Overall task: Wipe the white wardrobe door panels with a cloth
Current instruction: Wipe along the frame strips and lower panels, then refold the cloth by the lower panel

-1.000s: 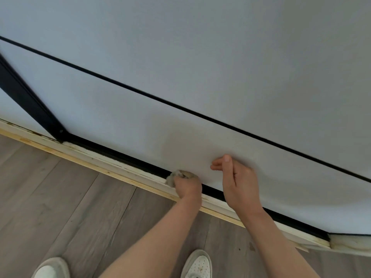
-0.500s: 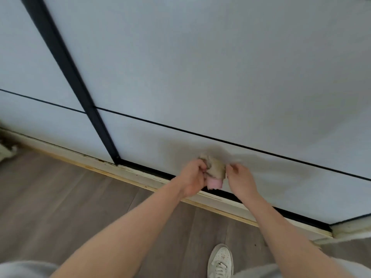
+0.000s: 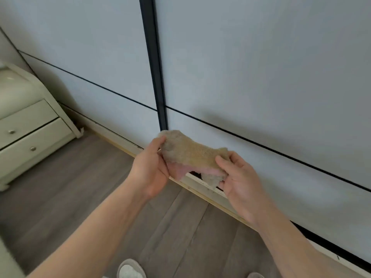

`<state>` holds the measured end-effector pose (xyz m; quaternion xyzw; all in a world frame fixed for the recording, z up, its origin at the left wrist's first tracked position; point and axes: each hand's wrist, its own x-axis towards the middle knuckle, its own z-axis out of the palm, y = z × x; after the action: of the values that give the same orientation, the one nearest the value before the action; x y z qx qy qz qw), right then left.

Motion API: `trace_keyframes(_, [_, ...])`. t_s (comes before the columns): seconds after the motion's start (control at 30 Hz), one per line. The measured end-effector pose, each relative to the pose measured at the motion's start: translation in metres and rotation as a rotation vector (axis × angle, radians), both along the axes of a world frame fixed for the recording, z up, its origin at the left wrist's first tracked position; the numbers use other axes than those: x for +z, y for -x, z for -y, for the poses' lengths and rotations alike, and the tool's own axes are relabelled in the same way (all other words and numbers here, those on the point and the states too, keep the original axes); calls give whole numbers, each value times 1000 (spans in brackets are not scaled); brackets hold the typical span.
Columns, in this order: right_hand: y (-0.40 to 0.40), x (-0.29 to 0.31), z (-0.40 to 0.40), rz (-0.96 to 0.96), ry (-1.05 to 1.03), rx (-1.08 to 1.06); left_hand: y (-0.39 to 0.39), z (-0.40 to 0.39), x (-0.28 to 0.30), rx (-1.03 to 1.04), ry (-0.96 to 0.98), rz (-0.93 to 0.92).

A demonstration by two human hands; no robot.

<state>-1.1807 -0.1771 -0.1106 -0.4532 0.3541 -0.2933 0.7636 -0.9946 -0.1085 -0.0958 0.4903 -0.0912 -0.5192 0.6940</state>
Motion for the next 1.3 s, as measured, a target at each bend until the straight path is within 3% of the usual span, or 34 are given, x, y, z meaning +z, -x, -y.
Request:
trace_keyframes(0.13, [-41, -29, 23, -2, 127, 161, -37, 38, -25, -2, -11, 112])
trace_keyframes(0.2, [-75, -35, 35, -51, 141, 127, -52, 52, -25, -25, -8, 143])
trace_keyframes(0.33, [-171, 2, 43, -165, 153, 113, -99, 49, -2, 146, -24, 112])
trace_keyframes(0.47, [-260, 98, 40, -242, 240, 253, -169, 31, 82, 353, -81, 47])
trace_keyframes(0.77, [-448, 416, -22, -304, 380, 492, -342, -89, 400, 671, -293, 13])
trace_keyframes(0.93, [-535, 508, -43, -250, 337, 563, -421, -126, 480, 673, -344, -25])
trace_keyframes(1.07, [-610, 512, -54, -260, 315, 642, -497, -137, 492, 723, -441, -9])
trace_keyframes(1.3, [-757, 434, -60, -425, 246, 855, -603, -144, 455, 781, -601, -159])
